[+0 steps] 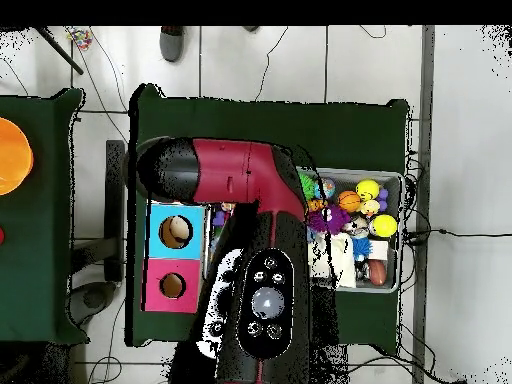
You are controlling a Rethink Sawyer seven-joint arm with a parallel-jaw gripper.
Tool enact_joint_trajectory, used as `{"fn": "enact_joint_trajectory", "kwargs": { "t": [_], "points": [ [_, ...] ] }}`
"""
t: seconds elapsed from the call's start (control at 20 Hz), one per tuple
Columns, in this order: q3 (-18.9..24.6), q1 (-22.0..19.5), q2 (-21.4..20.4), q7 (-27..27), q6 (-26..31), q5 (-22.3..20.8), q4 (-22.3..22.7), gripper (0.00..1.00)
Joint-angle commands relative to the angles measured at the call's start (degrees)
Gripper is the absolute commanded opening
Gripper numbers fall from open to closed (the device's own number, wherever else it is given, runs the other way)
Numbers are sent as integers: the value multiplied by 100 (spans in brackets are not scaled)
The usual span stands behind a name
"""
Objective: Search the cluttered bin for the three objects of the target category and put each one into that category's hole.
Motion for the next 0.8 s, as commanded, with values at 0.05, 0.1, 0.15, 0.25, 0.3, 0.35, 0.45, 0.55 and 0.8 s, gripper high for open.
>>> {"fn": "enact_joint_trajectory", "kwargs": {
  "t": [0.05, 0.1, 0.15, 0.25, 0.3, 0.35, 0.45, 0.55, 0.8],
  "points": [
    [-27, -173, 436, 1631, 701, 224, -297, 100],
    [-47, -198, 435, 1648, 698, 234, -311, 100],
    [-46, -233, 492, 1646, 771, 247, -416, 100],
    [-62, -284, 606, 1674, 942, 270, -648, 100],
    [-95, -286, 649, 1704, 973, 265, -736, 100],
    [-127, -289, 691, 1733, 1004, 259, -825, 100],
    [-193, -294, 777, 1792, 1066, 249, -1002, 100],
    [-263, -278, 857, 1833, 1032, 215, -1149, 100],
    [-509, -125, 1007, 2004, 1028, 148, -1369, 100]
  ]
}}
